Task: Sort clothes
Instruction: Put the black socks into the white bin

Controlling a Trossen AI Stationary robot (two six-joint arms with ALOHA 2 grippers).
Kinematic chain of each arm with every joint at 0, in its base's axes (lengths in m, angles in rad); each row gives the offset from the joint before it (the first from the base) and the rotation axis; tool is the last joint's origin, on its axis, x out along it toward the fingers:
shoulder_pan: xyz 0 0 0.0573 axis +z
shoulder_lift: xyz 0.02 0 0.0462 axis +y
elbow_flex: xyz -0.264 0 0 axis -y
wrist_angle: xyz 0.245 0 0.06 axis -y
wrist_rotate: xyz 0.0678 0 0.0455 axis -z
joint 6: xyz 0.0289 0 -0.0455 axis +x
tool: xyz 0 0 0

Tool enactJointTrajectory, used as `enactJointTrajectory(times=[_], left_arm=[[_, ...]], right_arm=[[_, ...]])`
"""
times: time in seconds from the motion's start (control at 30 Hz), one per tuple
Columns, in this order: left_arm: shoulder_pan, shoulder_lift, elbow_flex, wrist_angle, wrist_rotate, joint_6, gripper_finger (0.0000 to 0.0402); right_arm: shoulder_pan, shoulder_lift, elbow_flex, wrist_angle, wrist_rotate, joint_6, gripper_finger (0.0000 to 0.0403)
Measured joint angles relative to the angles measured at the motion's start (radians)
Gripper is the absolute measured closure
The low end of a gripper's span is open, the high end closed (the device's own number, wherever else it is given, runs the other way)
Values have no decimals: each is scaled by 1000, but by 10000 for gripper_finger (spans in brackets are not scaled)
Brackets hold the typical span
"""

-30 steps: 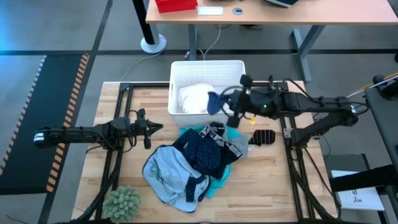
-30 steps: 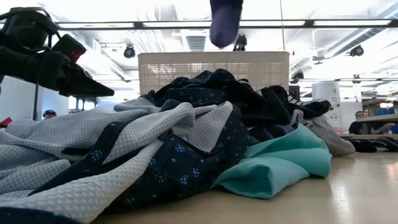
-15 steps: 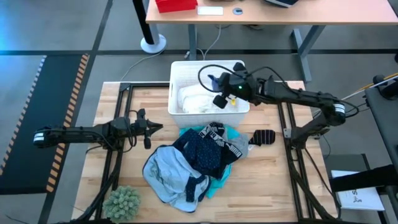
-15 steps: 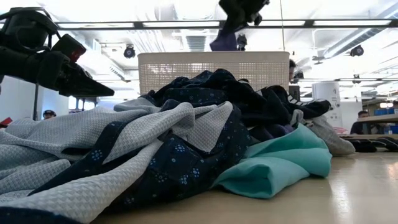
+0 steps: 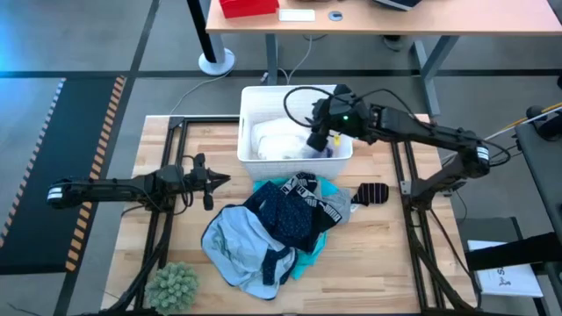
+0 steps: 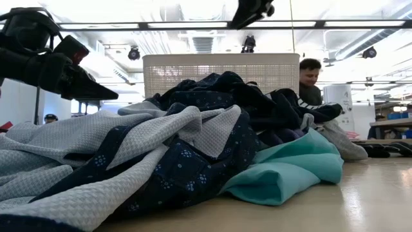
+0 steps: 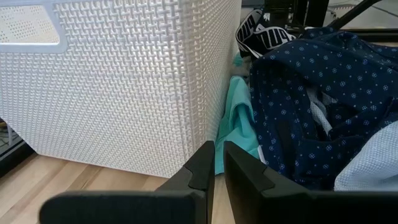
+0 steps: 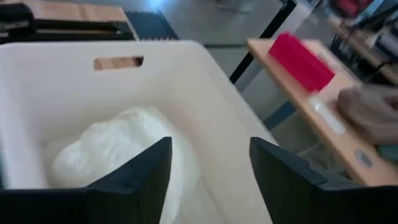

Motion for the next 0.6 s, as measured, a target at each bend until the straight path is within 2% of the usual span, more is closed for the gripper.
enactJointTrajectory(times=[0.1, 0.27, 0.43, 0.6], left_arm=[[0, 0, 0, 0, 0, 0, 380], [0, 0, 0, 0, 0, 0, 380], [0, 0, 0, 1, 0, 0, 380], [0, 0, 0, 1, 0, 0, 380]], right_arm=[[21, -24, 21, -116, -2, 51, 198], [33, -80, -1, -274, -43, 125, 232], [67, -175, -72, -428, -74, 286, 262], [143, -278, -165, -504, -78, 458, 267]])
